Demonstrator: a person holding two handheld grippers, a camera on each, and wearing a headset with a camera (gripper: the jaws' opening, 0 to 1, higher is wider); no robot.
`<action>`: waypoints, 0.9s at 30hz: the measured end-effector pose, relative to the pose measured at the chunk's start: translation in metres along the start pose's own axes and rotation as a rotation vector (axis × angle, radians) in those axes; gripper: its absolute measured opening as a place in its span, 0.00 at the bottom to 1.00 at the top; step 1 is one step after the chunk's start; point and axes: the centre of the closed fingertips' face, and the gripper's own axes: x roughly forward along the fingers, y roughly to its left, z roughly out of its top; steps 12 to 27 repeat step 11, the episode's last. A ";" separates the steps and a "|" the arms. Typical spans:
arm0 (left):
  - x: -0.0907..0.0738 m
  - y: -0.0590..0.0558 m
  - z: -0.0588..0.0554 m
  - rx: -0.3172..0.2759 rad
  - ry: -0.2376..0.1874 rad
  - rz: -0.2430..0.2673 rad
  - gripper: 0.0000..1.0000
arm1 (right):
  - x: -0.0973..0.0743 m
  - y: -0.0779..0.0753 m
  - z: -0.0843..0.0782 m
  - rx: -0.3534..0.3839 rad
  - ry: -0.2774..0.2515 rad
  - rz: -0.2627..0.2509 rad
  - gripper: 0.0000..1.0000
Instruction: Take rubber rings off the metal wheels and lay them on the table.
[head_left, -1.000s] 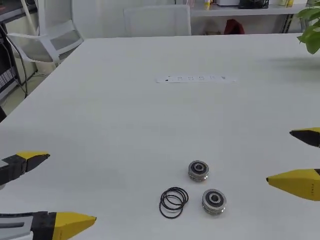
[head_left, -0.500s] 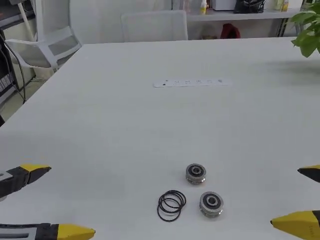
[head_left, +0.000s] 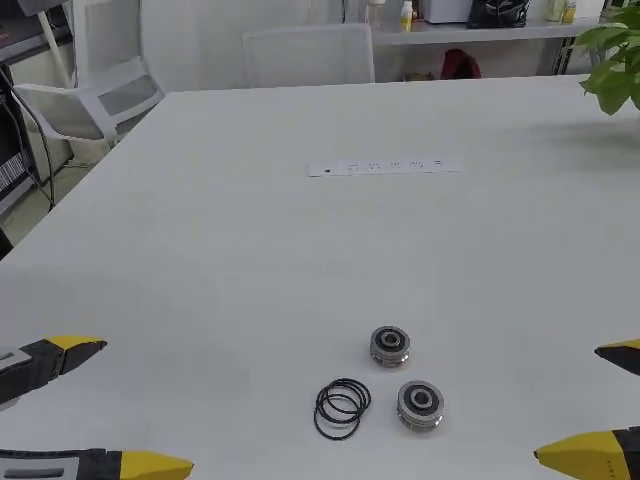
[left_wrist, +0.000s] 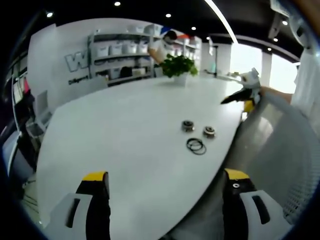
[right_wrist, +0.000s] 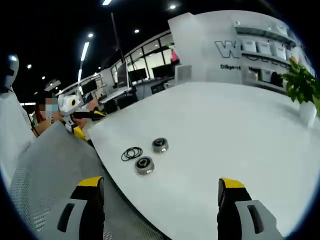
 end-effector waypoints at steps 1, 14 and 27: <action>0.000 0.000 0.001 -0.001 0.000 0.002 0.94 | 0.000 0.001 0.003 0.005 -0.014 0.004 0.92; 0.002 -0.014 0.011 0.023 -0.013 -0.010 0.93 | 0.005 0.015 0.000 -0.023 0.013 0.028 0.91; 0.002 -0.014 0.011 0.023 -0.013 -0.010 0.93 | 0.005 0.015 0.000 -0.023 0.013 0.028 0.91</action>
